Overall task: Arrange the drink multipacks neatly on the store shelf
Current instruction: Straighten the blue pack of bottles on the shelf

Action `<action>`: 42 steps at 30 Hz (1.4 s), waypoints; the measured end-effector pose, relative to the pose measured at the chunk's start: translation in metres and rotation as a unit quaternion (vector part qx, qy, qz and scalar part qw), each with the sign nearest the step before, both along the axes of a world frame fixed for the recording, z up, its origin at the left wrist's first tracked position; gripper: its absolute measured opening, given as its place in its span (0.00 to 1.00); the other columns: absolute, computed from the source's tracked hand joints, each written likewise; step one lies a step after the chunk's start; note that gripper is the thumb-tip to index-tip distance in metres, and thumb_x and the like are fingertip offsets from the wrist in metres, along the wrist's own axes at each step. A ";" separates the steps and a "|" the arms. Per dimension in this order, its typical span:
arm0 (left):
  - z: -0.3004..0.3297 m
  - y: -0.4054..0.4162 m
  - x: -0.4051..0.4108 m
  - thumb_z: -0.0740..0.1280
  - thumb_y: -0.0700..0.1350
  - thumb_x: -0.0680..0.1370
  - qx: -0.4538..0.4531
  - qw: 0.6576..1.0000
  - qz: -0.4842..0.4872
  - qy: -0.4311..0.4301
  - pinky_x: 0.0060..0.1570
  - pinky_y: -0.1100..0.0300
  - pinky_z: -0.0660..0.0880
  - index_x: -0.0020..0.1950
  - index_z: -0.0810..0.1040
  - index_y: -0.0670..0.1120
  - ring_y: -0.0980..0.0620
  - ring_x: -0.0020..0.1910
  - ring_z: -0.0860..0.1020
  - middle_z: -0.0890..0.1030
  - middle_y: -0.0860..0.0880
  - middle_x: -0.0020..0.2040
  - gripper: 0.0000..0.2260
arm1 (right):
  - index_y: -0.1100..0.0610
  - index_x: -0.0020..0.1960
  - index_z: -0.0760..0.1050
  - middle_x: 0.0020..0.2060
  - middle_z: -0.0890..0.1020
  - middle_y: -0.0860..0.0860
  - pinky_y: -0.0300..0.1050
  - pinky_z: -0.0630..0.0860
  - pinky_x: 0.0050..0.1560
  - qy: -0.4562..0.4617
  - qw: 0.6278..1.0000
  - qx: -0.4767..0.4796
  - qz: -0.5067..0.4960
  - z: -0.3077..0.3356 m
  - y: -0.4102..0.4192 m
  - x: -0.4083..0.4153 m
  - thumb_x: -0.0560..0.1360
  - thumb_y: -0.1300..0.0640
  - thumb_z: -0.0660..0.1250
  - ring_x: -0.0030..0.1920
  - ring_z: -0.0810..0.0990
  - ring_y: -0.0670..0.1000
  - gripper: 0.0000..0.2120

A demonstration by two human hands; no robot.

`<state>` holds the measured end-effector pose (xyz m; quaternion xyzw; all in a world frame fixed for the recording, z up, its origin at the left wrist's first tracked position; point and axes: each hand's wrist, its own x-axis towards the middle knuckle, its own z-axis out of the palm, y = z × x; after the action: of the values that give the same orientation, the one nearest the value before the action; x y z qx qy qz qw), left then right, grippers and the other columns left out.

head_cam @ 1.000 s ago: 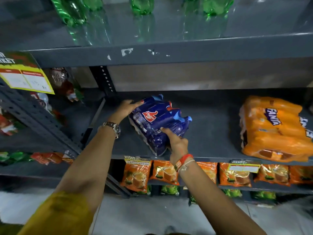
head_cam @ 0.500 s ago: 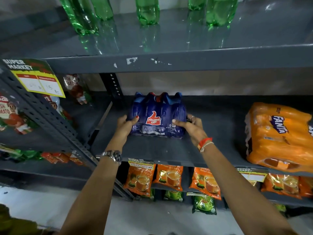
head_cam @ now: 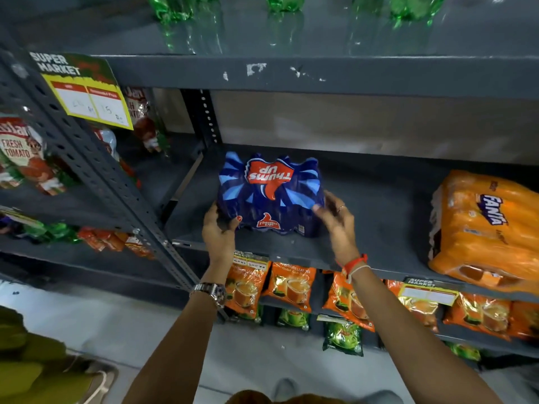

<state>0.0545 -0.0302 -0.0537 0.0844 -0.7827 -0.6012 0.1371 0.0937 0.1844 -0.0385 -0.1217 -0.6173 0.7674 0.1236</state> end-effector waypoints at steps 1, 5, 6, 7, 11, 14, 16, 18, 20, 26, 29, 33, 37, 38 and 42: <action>0.001 0.005 0.009 0.70 0.36 0.71 0.013 0.999 0.033 0.021 0.58 0.57 0.75 0.65 0.69 0.39 0.49 0.58 0.75 0.73 0.44 0.62 0.23 | 0.60 0.68 0.69 0.62 0.75 0.55 0.32 0.79 0.48 0.009 0.999 -0.032 -0.020 0.005 0.003 -0.004 0.73 0.57 0.67 0.57 0.76 0.47 0.24; 0.003 0.041 0.056 0.70 0.43 0.72 0.079 0.996 0.020 0.036 0.55 0.57 0.76 0.62 0.70 0.48 0.59 0.54 0.74 0.71 0.51 0.60 0.20 | 0.57 0.69 0.68 0.64 0.73 0.53 0.31 0.74 0.48 -0.018 0.999 -0.035 -0.021 0.028 0.008 -0.038 0.77 0.49 0.57 0.60 0.74 0.50 0.23; 0.002 0.049 0.064 0.70 0.44 0.73 0.085 0.996 -0.014 0.031 0.58 0.56 0.75 0.63 0.69 0.52 0.59 0.58 0.73 0.71 0.52 0.63 0.20 | 0.57 0.68 0.69 0.61 0.75 0.53 0.31 0.75 0.46 -0.034 0.999 -0.037 0.003 0.032 0.007 -0.046 0.79 0.49 0.55 0.59 0.76 0.50 0.21; 0.002 0.055 0.070 0.70 0.45 0.72 0.087 0.995 -0.045 0.029 0.62 0.56 0.73 0.64 0.68 0.54 0.58 0.63 0.71 0.69 0.53 0.66 0.22 | 0.58 0.66 0.71 0.59 0.77 0.53 0.34 0.77 0.46 -0.049 0.998 -0.037 0.025 0.034 0.007 -0.054 0.80 0.50 0.54 0.57 0.77 0.52 0.19; 0.007 0.072 0.069 0.73 0.51 0.68 0.066 0.987 -0.148 -0.007 0.71 0.55 0.61 0.74 0.53 0.56 0.56 0.75 0.56 0.54 0.55 0.77 0.41 | 0.59 0.61 0.73 0.54 0.80 0.55 0.40 0.78 0.48 -0.078 0.995 0.003 0.069 0.035 0.010 -0.059 0.81 0.52 0.53 0.54 0.79 0.55 0.16; 0.009 0.073 0.057 0.74 0.52 0.66 0.029 0.980 -0.196 -0.033 0.73 0.55 0.56 0.76 0.47 0.55 0.54 0.76 0.48 0.40 0.54 0.78 0.47 | 0.60 0.59 0.73 0.47 0.79 0.48 0.31 0.77 0.39 -0.047 0.997 0.011 0.059 0.033 0.011 -0.044 0.82 0.58 0.52 0.48 0.79 0.47 0.14; 0.015 0.070 0.043 0.73 0.58 0.64 0.037 0.975 -0.216 -0.042 0.74 0.53 0.57 0.76 0.47 0.54 0.51 0.77 0.49 0.40 0.53 0.78 0.49 | 0.61 0.61 0.72 0.48 0.79 0.47 0.28 0.76 0.39 -0.016 1.000 0.014 0.022 0.025 0.009 -0.028 0.81 0.62 0.53 0.47 0.79 0.43 0.13; 0.023 0.063 0.028 0.73 0.58 0.63 0.069 0.967 -0.238 -0.053 0.72 0.48 0.61 0.76 0.50 0.53 0.49 0.75 0.59 0.52 0.49 0.78 0.48 | 0.59 0.57 0.74 0.49 0.80 0.50 0.29 0.76 0.43 0.015 1.000 0.010 -0.021 0.014 0.000 -0.011 0.79 0.64 0.56 0.46 0.80 0.39 0.11; 0.032 0.049 0.012 0.74 0.55 0.63 0.089 0.955 -0.275 -0.073 0.70 0.50 0.66 0.74 0.57 0.52 0.51 0.69 0.68 0.66 0.48 0.73 0.44 | 0.55 0.52 0.77 0.51 0.80 0.55 0.38 0.76 0.51 0.029 0.997 0.030 -0.065 0.004 -0.012 0.004 0.74 0.63 0.60 0.49 0.80 0.44 0.11; 0.054 -0.005 -0.031 0.77 0.60 0.57 0.099 0.924 -0.354 -0.101 0.50 0.72 0.74 0.63 0.73 0.50 0.62 0.55 0.78 0.83 0.62 0.49 0.37 | 0.52 0.53 0.77 0.51 0.81 0.54 0.55 0.80 0.53 0.024 0.982 0.150 -0.108 -0.003 -0.053 0.033 0.69 0.60 0.59 0.53 0.81 0.52 0.15; 0.049 -0.009 -0.039 0.69 0.44 0.72 0.110 0.975 -0.182 -0.069 0.51 0.69 0.74 0.63 0.73 0.41 0.49 0.58 0.77 0.82 0.52 0.53 0.20 | 0.56 0.57 0.78 0.55 0.79 0.56 0.53 0.80 0.53 0.051 0.976 0.207 -0.039 -0.003 -0.076 0.036 0.70 0.62 0.59 0.52 0.81 0.52 0.17; 0.035 -0.002 -0.028 0.67 0.44 0.75 0.086 0.995 0.055 0.021 0.46 0.68 0.75 0.60 0.73 0.38 0.48 0.53 0.78 0.78 0.41 0.57 0.16 | 0.60 0.61 0.77 0.60 0.79 0.55 0.39 0.74 0.62 0.059 0.968 0.213 0.121 0.005 -0.089 0.019 0.73 0.71 0.60 0.58 0.77 0.47 0.19; 0.024 0.015 -0.004 0.65 0.46 0.76 0.127 0.991 0.019 0.046 0.46 0.71 0.76 0.61 0.70 0.40 0.54 0.53 0.76 0.76 0.44 0.58 0.16 | 0.65 0.55 0.77 0.48 0.81 0.54 0.35 0.76 0.49 0.077 0.982 0.139 -0.100 0.018 -0.059 -0.004 0.75 0.70 0.61 0.48 0.79 0.44 0.11; 0.020 0.018 0.001 0.65 0.47 0.76 0.137 0.989 0.001 0.053 0.46 0.72 0.76 0.62 0.69 0.41 0.54 0.55 0.76 0.75 0.45 0.59 0.18 | 0.65 0.55 0.75 0.48 0.78 0.52 0.38 0.76 0.49 0.078 0.977 0.130 -0.151 0.021 -0.047 -0.013 0.75 0.67 0.63 0.48 0.78 0.42 0.10; 0.014 0.020 -0.007 0.66 0.48 0.75 0.159 0.985 -0.067 0.004 0.40 0.71 0.77 0.67 0.62 0.43 0.56 0.54 0.76 0.71 0.48 0.61 0.23 | 0.55 0.66 0.67 0.63 0.70 0.54 0.50 0.73 0.64 -0.039 0.983 0.144 -0.108 0.019 -0.009 -0.053 0.72 0.41 0.66 0.64 0.72 0.53 0.29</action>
<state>0.0474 -0.0099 -0.0394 0.0496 -0.6808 -0.7259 0.0843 0.0410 0.1754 -0.0195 -0.1986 -0.7086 0.6475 0.1979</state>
